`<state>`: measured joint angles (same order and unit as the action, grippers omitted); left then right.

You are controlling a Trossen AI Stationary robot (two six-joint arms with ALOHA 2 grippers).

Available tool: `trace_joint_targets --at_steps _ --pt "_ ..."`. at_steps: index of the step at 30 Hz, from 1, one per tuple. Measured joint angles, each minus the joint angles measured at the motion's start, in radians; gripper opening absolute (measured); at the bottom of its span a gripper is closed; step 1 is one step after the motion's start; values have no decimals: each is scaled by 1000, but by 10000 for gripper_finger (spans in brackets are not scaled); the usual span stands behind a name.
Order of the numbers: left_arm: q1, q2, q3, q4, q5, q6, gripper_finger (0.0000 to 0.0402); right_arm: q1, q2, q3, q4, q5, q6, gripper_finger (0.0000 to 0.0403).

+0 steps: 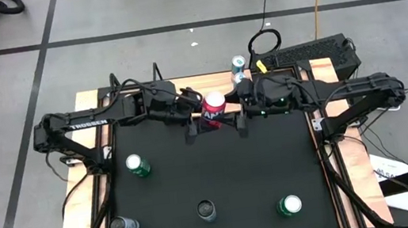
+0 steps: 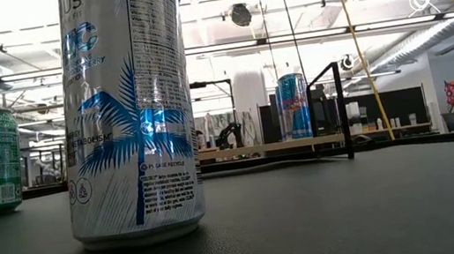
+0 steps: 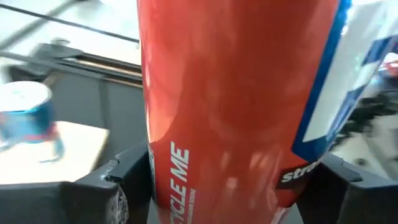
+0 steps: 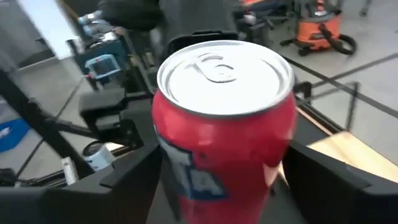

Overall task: Place canned beverage on shelf
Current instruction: Put the bottom red soda can on the shelf

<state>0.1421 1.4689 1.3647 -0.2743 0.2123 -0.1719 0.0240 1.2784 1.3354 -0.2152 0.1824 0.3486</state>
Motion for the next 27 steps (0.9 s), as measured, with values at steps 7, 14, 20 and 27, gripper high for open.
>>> trace_joint_targets --at_steps 7,14,20,27 --pt "1 0 0 -34 -136 55 291 -53 -28 1 -37 -4 10 354" --pt "3 0 0 -58 -165 109 292 -100 -15 1 -42 -59 -32 356" --pt "17 14 0 -53 -170 127 292 -134 2 15 -46 -109 -76 357" --pt "22 70 0 -54 -169 127 293 -164 89 177 -215 -135 -171 357"
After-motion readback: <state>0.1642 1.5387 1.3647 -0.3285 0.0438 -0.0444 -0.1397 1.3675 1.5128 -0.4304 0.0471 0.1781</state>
